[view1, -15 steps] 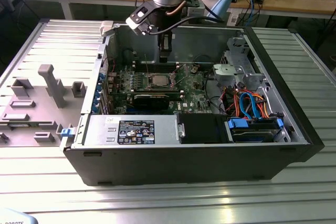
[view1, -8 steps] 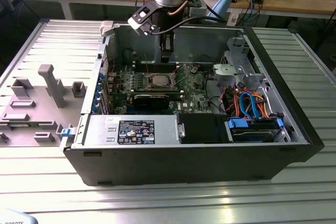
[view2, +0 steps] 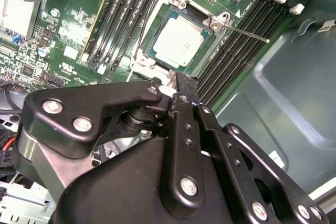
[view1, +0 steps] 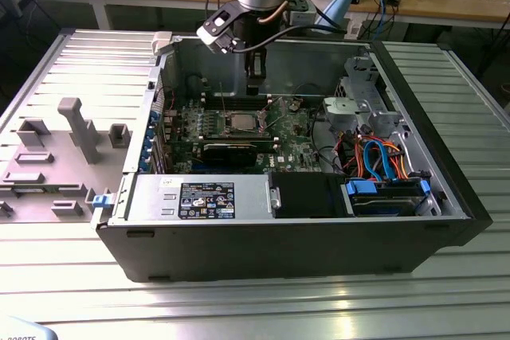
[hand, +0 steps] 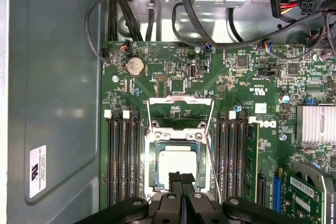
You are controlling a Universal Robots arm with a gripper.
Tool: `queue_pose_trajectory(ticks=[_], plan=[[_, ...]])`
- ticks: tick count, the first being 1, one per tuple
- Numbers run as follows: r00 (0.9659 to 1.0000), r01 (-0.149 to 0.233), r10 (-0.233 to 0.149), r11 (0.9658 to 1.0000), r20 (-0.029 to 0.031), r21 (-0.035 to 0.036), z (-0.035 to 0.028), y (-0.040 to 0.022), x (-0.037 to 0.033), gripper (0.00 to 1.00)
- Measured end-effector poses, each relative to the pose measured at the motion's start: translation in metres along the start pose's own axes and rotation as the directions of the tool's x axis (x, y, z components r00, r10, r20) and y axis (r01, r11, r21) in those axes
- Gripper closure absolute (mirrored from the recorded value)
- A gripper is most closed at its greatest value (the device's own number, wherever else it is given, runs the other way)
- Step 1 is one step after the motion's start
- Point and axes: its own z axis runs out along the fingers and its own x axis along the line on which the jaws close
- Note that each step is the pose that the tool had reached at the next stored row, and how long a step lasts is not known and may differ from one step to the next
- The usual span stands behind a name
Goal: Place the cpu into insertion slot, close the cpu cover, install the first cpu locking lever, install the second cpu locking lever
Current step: 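Close the cpu cover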
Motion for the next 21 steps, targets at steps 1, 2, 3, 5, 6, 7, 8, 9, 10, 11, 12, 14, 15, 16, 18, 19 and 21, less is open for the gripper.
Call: queue_pose_trajectory(ticks=[1, 2, 3, 5, 6, 7, 8, 9, 10, 11, 12, 14, 15, 16, 18, 19, 21], plan=[[1.0, 0.0, 0.0, 1.0, 0.0, 0.0, 0.0, 0.0003, 0.0, 0.89], [1.0, 0.0, 0.0, 1.0, 0.0, 0.0, 0.0, 0.0009, 0.0, 0.89], [1.0, 0.0, 0.0, 1.0, 0.0, 0.0, 0.0, 0.0012, 0.0, 0.89], [1.0, 0.0, 0.0, 1.0, -0.0001, 0.0, 0.0, 0.0019, 0.0, 0.89], [1.0, 0.0, 0.0, 1.0, 0.0, 0.0, 0.0, 0.0022, 0.0, 0.89], [1.0, 0.0, 0.0, 1.0, -0.0001, 0.0, 0.0, 0.0026, 0.0, 0.89], [1.0, 0.0, 0.0, 1.0, 0.0, 0.0, 0.0, 0.0029, 0.0001, 0.89], [1.0, 0.0, 0.0, 1.0, -0.0001, 0.0, 0.0, 0.0033, 0.0, 0.89], [1.0, 0.0, 0.0, 1.0, 0.0, 0.0, 0.0, 0.0037, 0.0, 0.89], [1.0, 0.0, 0.0, 1.0, 0.0, 0.0, 0.0, 0.0038, 0.0, 0.89], [1.0, 0.0, 0.0, 1.0, 0.0, -0.0001, 0.0, 0.004, 0.0, 0.89], [1.0, 0.0, 0.0, 1.0, -0.0001, 0.0, 0.0, 0.0045, 0.0, 0.89], [1.0, 0.0, 0.0, 1.0, -0.0001, 0.0, 0.0001, 0.005, 0.0, 0.89], [1.0, 0.0, 0.0, 1.0, -0.0001, 0.0, 0.0, 0.0051, 0.0, 0.89], [1.0, 0.0, 0.0, 1.0, 0.0, -0.0001, 0.0, 0.0055, 0.0, 0.89], [1.0, 0.0, 0.0, 1.0, -0.0001, 0.0, 0.0001, 0.0058, 0.0, 0.89], [1.0, 0.0, 0.0, 1.0, -0.0001, 0.0, 0.0001, 0.0072, 0.0, 0.89]])
